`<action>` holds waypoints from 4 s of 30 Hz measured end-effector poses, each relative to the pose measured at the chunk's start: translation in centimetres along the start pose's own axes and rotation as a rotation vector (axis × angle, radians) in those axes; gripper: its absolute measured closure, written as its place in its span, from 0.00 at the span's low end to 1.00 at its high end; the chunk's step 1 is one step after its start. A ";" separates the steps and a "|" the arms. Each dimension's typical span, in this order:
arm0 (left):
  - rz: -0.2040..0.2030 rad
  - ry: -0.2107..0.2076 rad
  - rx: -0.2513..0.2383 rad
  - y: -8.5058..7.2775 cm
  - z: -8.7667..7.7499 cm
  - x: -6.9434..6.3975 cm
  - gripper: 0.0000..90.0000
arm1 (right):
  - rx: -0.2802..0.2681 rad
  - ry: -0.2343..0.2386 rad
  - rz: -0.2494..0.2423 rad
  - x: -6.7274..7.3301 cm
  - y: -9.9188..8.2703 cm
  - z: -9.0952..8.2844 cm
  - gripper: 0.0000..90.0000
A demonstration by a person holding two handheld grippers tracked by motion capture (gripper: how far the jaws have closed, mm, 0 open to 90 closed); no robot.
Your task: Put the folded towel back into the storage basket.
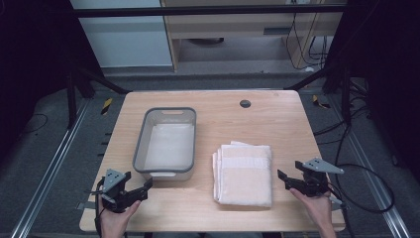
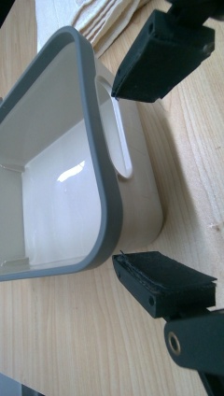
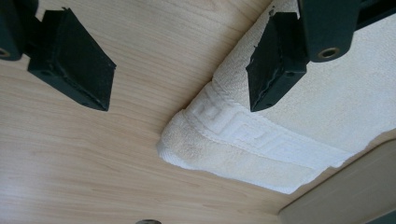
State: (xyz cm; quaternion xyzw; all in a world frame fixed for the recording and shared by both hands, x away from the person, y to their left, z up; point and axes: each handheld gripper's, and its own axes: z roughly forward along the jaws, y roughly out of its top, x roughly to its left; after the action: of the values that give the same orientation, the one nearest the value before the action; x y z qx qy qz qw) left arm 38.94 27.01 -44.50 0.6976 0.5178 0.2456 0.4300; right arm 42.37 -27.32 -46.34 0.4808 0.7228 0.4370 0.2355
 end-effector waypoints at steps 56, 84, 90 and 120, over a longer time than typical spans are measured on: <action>0.124 -0.143 -0.048 5.8 3.6 -8.2 0.23 | -0.094 0.024 -0.001 0.7 7.0 0.8 0.21; 0.237 -0.236 0.036 3.9 6.8 -14.4 0.27 | -0.036 0.060 -0.029 0.7 6.3 3.4 0.23; 0.244 -0.249 0.063 3.3 7.4 -15.1 0.28 | -0.011 0.082 -0.019 0.8 5.8 4.1 0.26; 0.252 -0.281 0.197 0.5 11.5 -17.7 0.25 | 0.148 0.056 -0.013 0.4 3.2 8.8 0.27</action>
State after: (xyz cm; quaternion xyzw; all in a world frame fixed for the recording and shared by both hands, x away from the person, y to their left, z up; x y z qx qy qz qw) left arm 42.18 6.46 -48.13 0.8230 0.3828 0.1458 0.3934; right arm 50.42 -22.91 -48.03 0.4798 0.7626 0.3939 0.1820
